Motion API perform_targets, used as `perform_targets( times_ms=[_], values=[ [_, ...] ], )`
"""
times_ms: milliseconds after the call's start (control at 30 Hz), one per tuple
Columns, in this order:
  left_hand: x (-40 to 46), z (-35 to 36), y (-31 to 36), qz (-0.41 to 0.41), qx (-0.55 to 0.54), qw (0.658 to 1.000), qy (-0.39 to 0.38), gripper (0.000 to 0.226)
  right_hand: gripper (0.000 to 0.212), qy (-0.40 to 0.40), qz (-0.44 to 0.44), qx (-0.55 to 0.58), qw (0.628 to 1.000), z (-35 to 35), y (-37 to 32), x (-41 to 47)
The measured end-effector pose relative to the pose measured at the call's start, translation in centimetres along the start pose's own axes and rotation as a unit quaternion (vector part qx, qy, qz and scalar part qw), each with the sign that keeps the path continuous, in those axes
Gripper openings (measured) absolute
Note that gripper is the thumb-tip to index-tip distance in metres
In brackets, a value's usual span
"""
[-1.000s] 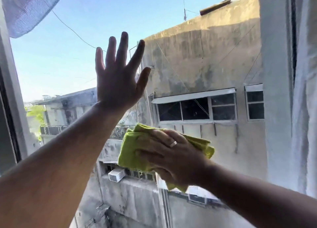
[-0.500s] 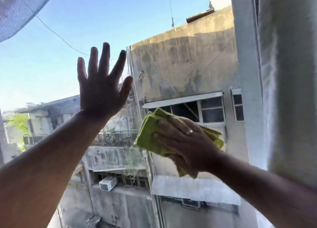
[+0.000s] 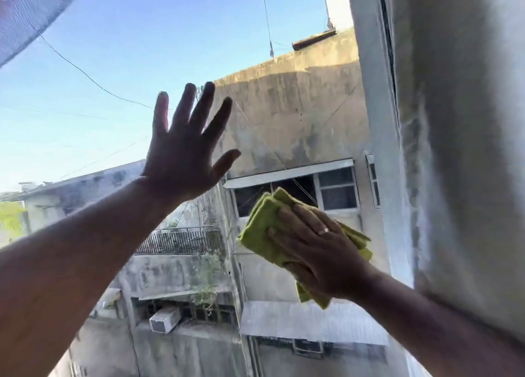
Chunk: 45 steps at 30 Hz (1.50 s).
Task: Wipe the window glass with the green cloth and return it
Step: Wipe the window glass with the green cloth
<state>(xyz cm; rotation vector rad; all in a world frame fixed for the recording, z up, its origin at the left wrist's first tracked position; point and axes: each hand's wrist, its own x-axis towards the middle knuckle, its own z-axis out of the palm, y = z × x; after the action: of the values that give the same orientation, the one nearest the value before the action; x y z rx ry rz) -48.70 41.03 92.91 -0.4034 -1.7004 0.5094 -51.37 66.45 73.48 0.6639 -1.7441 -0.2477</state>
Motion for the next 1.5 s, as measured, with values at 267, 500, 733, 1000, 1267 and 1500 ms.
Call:
perform_targets(
  times_ms=[267, 500, 733, 1000, 1267, 1500],
  values=[
    [0.6, 1.3, 0.4, 0.005, 0.008, 1.0, 0.003, 0.076, 0.065, 0.083, 0.325, 0.007, 0.942, 0.1, 0.4, 2.7],
    [0.4, 1.0, 0.5, -0.003, 0.004, 1.0, 0.007, 0.076, 0.06, 0.026, 0.029, -0.023, 0.999, -0.7, 4.4, 1.2],
    [0.5, 1.4, 0.7, -0.007, 0.016, 0.999, 0.027, 0.066, 0.062, 0.148, 0.393, -0.017, 0.907, -1.5, 5.7, 7.9],
    [0.4, 0.7, -0.7, 0.024, 0.004, 0.999, 0.026, 0.068, 0.063, 0.028, -0.04, -0.056, 0.997, -1.5, 6.0, 2.4],
    [-2.4, 1.6, -4.8, -0.071, 0.029, 0.997, 0.015, 0.062, 0.069, 0.143, 0.33, 0.042, 0.932, -2.0, 1.8, 12.6],
    [-2.7, 2.4, -5.2, -0.074, -0.008, 0.997, 0.029, 0.063, 0.048, -0.011, -0.136, 0.011, 0.991, 1.8, -9.5, 2.3]
  ],
)
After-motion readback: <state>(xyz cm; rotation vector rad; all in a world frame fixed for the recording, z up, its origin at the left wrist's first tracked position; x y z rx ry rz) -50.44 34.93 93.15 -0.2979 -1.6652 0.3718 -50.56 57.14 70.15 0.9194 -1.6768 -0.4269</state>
